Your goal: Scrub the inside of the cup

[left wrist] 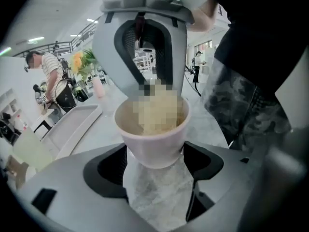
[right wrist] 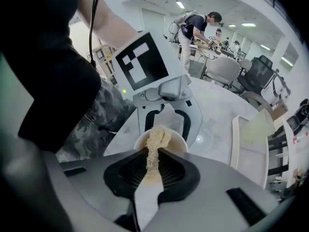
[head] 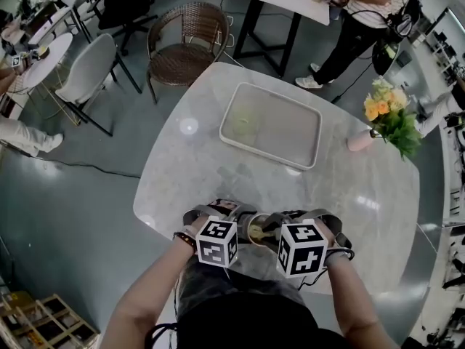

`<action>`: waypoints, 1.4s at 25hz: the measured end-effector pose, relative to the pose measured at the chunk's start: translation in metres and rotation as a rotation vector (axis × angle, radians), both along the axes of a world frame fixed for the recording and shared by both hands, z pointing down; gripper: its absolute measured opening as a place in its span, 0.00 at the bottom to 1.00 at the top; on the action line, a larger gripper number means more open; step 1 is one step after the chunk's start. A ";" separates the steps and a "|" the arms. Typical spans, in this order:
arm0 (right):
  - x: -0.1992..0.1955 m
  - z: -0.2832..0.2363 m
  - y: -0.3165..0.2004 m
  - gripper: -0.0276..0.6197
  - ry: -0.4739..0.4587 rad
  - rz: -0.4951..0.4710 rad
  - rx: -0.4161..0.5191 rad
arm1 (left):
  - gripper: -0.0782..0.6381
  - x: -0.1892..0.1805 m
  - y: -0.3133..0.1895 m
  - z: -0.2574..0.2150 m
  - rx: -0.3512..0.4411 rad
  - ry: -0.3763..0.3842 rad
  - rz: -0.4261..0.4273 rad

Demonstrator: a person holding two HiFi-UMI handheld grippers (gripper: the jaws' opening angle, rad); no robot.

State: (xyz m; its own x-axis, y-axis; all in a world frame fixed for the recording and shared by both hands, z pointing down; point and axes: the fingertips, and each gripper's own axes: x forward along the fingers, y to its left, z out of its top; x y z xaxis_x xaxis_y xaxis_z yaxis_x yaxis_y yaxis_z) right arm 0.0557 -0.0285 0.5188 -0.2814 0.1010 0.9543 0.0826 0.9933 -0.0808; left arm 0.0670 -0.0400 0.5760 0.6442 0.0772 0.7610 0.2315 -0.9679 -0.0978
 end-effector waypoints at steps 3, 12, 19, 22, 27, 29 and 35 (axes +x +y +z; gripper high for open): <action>0.003 -0.004 -0.009 0.14 0.009 0.021 0.027 | 0.62 -0.001 0.000 0.001 -0.020 -0.014 0.050; 0.000 0.021 -0.014 0.14 0.119 0.046 0.097 | 0.60 -0.008 -0.005 0.006 0.001 -0.073 0.155; -0.001 0.020 -0.032 0.14 0.077 0.465 0.042 | 0.60 -0.028 -0.015 -0.008 -0.097 0.062 -0.191; -0.003 0.019 -0.036 0.14 0.087 0.516 0.022 | 0.60 -0.038 -0.008 -0.019 -0.140 0.120 -0.304; -0.005 0.020 -0.036 0.14 0.105 0.530 -0.004 | 0.60 -0.033 0.009 -0.039 -0.130 0.213 -0.492; -0.004 0.022 -0.035 0.14 0.119 0.522 -0.007 | 0.60 -0.029 0.012 -0.039 -0.100 0.222 -0.576; -0.007 0.021 -0.036 0.14 0.112 0.548 -0.004 | 0.60 -0.015 0.024 -0.040 -0.106 0.198 -0.658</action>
